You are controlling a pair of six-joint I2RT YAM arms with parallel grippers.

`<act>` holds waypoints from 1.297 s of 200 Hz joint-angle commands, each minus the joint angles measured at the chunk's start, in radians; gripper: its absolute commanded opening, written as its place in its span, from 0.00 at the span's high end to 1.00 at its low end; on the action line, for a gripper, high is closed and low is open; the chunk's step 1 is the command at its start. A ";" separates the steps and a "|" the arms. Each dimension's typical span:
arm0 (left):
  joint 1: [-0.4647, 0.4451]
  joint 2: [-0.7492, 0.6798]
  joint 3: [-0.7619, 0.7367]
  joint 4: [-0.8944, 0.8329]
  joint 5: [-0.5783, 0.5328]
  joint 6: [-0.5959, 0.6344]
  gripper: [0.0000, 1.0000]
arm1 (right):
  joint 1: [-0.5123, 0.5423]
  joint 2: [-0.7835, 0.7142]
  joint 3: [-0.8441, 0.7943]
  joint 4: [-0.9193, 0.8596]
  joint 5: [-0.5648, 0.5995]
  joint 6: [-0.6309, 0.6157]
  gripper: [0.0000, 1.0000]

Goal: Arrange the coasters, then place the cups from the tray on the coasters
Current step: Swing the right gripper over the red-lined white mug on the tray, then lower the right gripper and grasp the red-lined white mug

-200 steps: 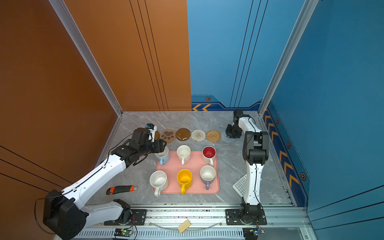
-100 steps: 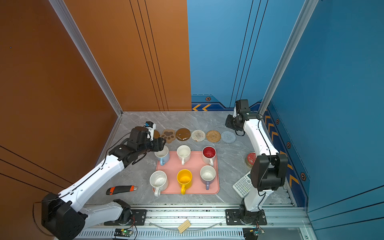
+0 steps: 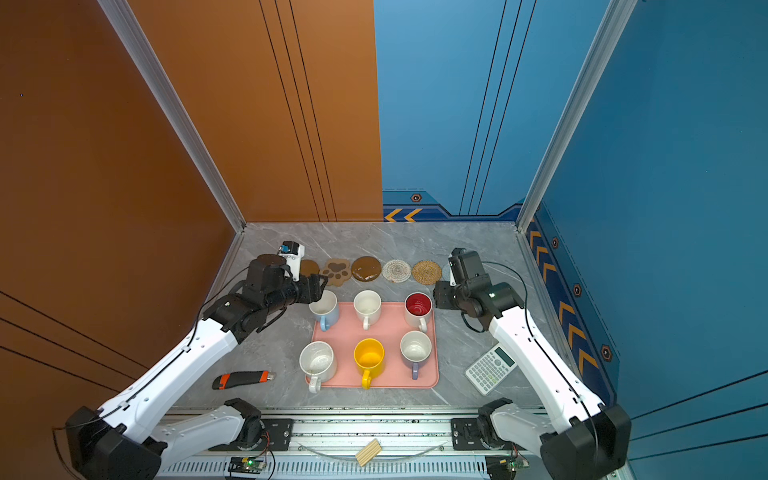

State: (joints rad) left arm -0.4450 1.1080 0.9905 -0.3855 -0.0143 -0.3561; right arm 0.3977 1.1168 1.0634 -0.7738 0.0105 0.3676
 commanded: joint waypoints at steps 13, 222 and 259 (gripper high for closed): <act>-0.004 -0.015 -0.027 -0.017 -0.001 0.005 0.27 | 0.045 -0.047 -0.123 0.008 0.065 0.057 0.39; -0.024 -0.059 -0.070 -0.029 -0.024 -0.015 0.28 | 0.067 0.217 -0.243 0.277 -0.120 0.111 0.51; -0.024 -0.058 -0.068 -0.032 -0.027 -0.015 0.28 | 0.067 0.262 -0.234 0.304 -0.115 0.109 0.52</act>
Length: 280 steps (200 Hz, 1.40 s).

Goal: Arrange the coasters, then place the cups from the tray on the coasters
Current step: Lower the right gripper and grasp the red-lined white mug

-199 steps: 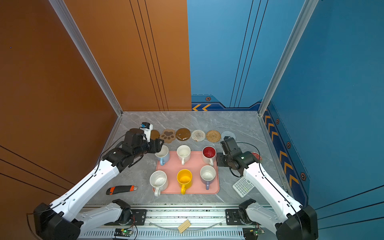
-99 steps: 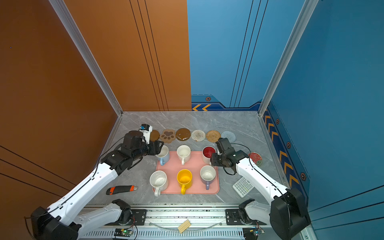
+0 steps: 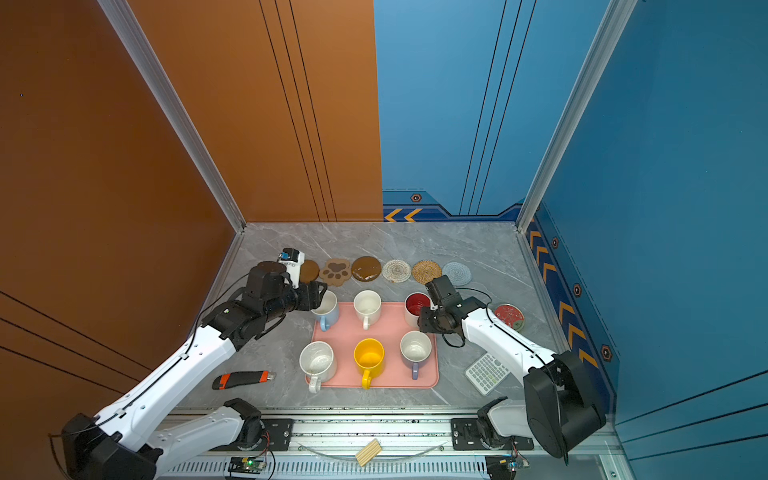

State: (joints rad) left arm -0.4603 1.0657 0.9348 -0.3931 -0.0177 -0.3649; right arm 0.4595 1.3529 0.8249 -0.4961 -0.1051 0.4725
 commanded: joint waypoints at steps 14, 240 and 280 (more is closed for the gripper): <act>-0.007 -0.016 -0.013 -0.025 -0.024 -0.006 0.28 | 0.005 0.043 0.014 0.027 0.006 -0.001 0.53; -0.003 0.000 -0.006 -0.026 -0.028 -0.001 0.28 | 0.019 0.141 0.072 0.050 0.054 -0.016 0.85; -0.003 -0.004 -0.008 -0.026 -0.029 -0.003 0.28 | 0.032 0.130 0.095 0.015 0.089 -0.031 1.00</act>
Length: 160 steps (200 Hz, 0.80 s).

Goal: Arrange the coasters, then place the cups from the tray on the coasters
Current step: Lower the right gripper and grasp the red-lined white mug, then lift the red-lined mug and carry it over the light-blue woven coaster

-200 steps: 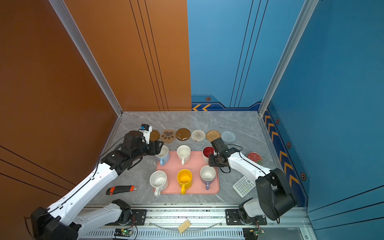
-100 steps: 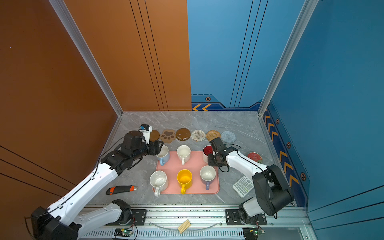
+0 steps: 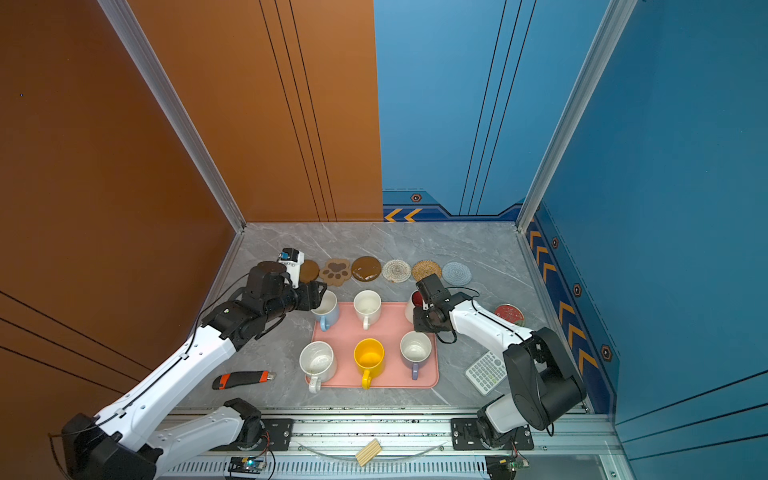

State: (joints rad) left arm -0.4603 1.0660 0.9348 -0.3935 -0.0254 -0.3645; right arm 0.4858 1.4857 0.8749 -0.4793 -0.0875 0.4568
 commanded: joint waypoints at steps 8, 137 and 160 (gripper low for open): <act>-0.003 -0.005 -0.009 -0.025 -0.022 -0.004 0.28 | 0.010 -0.008 0.051 -0.008 0.079 -0.019 1.00; -0.002 -0.003 -0.010 -0.025 -0.026 -0.004 0.28 | -0.034 -0.085 0.206 -0.112 0.263 -0.115 1.00; 0.001 0.002 -0.007 -0.025 -0.029 -0.002 0.28 | -0.101 -0.039 0.284 -0.149 0.275 -0.137 1.00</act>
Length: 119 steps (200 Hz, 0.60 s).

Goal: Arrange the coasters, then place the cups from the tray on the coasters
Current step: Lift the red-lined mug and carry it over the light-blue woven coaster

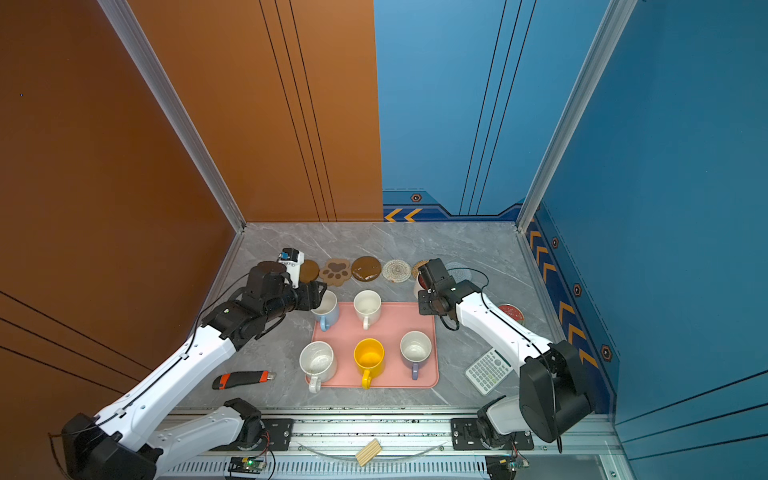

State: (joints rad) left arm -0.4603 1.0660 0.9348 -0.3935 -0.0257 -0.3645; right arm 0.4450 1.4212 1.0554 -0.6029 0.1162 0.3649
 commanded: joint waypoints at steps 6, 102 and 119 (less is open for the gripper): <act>0.002 0.003 -0.007 -0.025 -0.030 0.000 0.28 | -0.083 0.043 0.127 -0.039 0.075 -0.055 1.00; 0.015 0.048 0.027 -0.024 -0.037 0.004 0.28 | -0.288 0.355 0.355 0.004 0.094 -0.122 1.00; 0.015 0.060 0.041 -0.025 -0.037 0.007 0.28 | -0.299 0.392 0.367 0.026 0.101 -0.115 1.00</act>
State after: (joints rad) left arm -0.4561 1.1114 0.9401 -0.3950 -0.0444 -0.3641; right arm 0.1577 1.7947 1.3628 -0.6369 0.1814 0.2642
